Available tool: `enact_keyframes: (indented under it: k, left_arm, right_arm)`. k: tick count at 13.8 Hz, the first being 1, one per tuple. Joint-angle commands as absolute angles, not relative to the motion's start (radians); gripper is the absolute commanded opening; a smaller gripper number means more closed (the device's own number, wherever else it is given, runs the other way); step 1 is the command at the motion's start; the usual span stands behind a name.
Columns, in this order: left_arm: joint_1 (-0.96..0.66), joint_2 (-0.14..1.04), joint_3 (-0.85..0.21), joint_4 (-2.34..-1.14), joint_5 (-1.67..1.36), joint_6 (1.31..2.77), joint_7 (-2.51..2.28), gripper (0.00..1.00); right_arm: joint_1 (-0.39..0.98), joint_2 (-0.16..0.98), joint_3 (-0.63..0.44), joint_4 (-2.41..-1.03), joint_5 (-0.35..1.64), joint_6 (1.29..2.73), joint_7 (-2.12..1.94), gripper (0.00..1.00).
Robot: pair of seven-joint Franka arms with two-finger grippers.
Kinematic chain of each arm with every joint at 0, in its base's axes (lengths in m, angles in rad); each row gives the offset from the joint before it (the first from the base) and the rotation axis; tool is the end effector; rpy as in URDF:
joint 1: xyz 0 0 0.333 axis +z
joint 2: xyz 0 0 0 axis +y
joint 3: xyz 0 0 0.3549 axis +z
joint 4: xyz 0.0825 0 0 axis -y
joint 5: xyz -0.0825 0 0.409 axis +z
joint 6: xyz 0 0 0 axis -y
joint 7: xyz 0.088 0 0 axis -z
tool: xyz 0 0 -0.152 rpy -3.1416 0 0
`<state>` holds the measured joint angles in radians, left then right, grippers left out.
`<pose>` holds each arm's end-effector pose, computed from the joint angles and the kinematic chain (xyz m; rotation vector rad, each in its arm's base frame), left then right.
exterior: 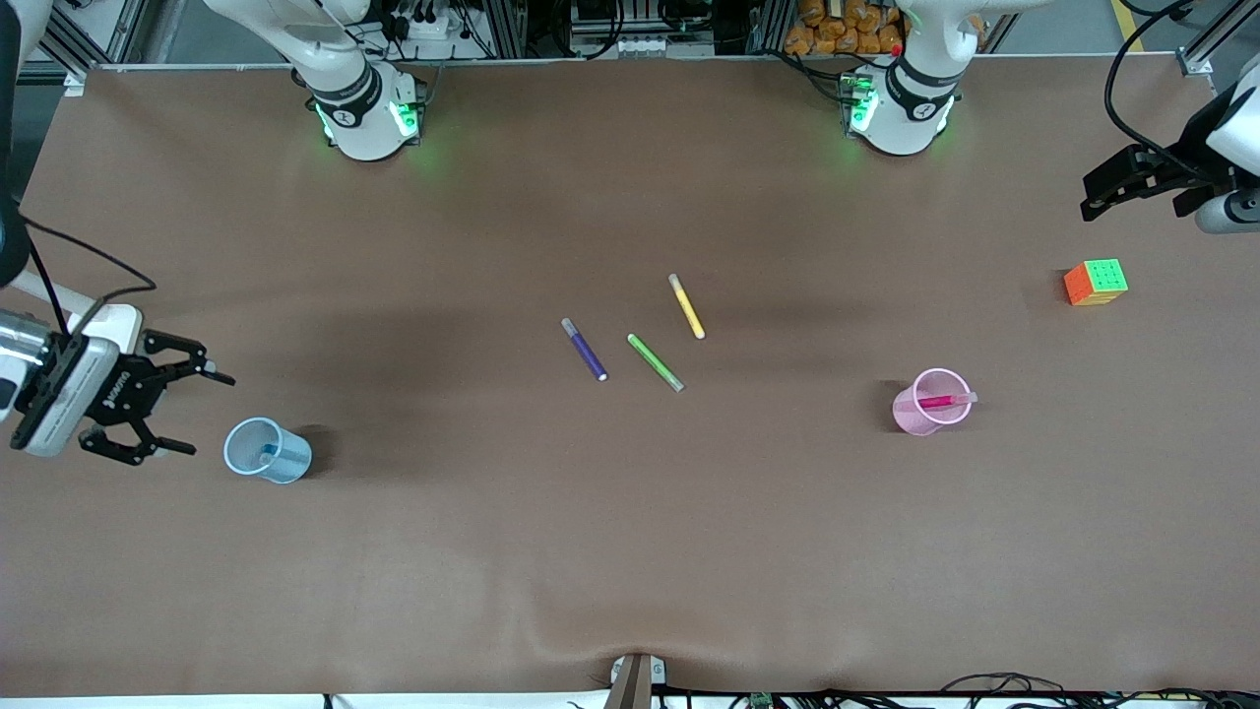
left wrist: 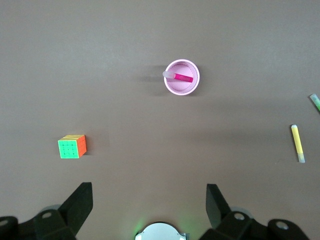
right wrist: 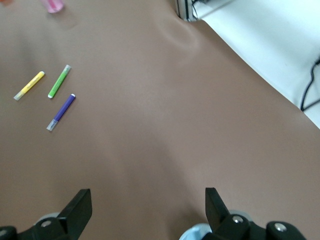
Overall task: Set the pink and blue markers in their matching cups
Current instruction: 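Release the blue marker into the light blue cup while the left gripper withdraws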
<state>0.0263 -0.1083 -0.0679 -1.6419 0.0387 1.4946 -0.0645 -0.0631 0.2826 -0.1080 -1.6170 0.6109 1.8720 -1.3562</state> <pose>0.5311 -0.0180 0.6371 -3.0928 -0.0396 0.0569 0.6850 -0.0421 0.4618 -2.3583 -1.2815 -0.5005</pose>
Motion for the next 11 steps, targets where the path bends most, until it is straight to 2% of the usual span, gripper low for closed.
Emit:
enact_keyframes:
  k: [1, 6, 11]
  left_arm:
    - [0.032, -0.123, -0.067, -1.657, 0.012, 1.509, -0.051, 1.00]
    - [0.044, -0.129, -0.066, -1.646, 0.011, 1.509, -0.049, 1.00]
    - [0.060, -0.112, -0.066, -1.618, 0.012, 1.508, -0.049, 1.00]
  right_arm:
    - [-0.040, 0.209, -0.107, -1.641, 0.501, 1.871, -1.190, 1.00]
    - [-0.023, 0.108, -0.104, -1.651, 0.287, 1.856, -0.907, 1.00]
    - [-0.023, 0.055, -0.104, -1.648, 0.130, 1.761, -0.623, 1.00]
